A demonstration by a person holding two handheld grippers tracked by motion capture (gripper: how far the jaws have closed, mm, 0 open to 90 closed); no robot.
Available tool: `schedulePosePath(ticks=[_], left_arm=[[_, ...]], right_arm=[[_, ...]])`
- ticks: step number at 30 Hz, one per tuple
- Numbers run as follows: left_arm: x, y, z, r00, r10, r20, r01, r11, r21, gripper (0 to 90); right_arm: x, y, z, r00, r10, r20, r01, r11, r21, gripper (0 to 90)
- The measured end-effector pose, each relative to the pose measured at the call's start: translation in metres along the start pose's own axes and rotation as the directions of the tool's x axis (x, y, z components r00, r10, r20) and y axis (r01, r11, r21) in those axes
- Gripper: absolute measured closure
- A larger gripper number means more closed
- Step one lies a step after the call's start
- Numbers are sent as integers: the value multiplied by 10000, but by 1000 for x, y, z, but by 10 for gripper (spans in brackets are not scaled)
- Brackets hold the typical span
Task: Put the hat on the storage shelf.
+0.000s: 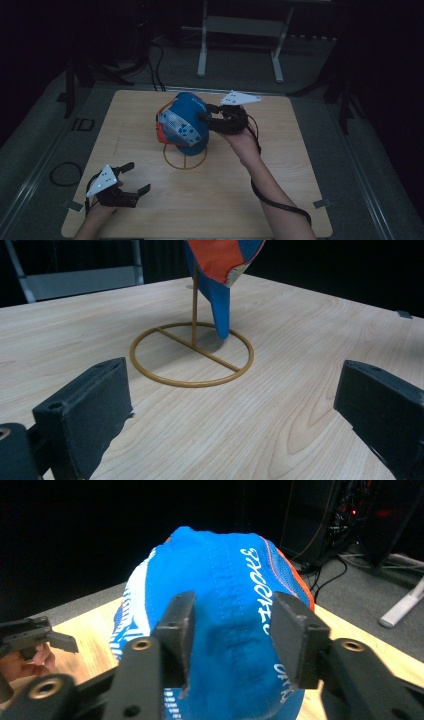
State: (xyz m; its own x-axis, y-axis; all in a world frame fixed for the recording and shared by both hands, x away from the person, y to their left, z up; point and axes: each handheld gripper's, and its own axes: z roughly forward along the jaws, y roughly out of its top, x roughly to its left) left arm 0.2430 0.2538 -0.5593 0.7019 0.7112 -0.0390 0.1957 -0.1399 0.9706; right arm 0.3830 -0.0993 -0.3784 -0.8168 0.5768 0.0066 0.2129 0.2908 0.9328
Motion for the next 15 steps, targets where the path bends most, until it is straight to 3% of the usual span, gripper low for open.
schedulePosePath(ticks=[9, 15], left_arm=[[-2, 0, 3, 10000, 50, 81, -51, 10000, 73, 21], [-4, -1, 3, 9997, 192, 156, -195, 9997, 159, 22]], right_arm=[[0, -9, -16, 9993, -152, -336, 153, 9999, 11, 305], [0, -19, -25, 9975, 82, -695, -91, 9999, -113, 272]])
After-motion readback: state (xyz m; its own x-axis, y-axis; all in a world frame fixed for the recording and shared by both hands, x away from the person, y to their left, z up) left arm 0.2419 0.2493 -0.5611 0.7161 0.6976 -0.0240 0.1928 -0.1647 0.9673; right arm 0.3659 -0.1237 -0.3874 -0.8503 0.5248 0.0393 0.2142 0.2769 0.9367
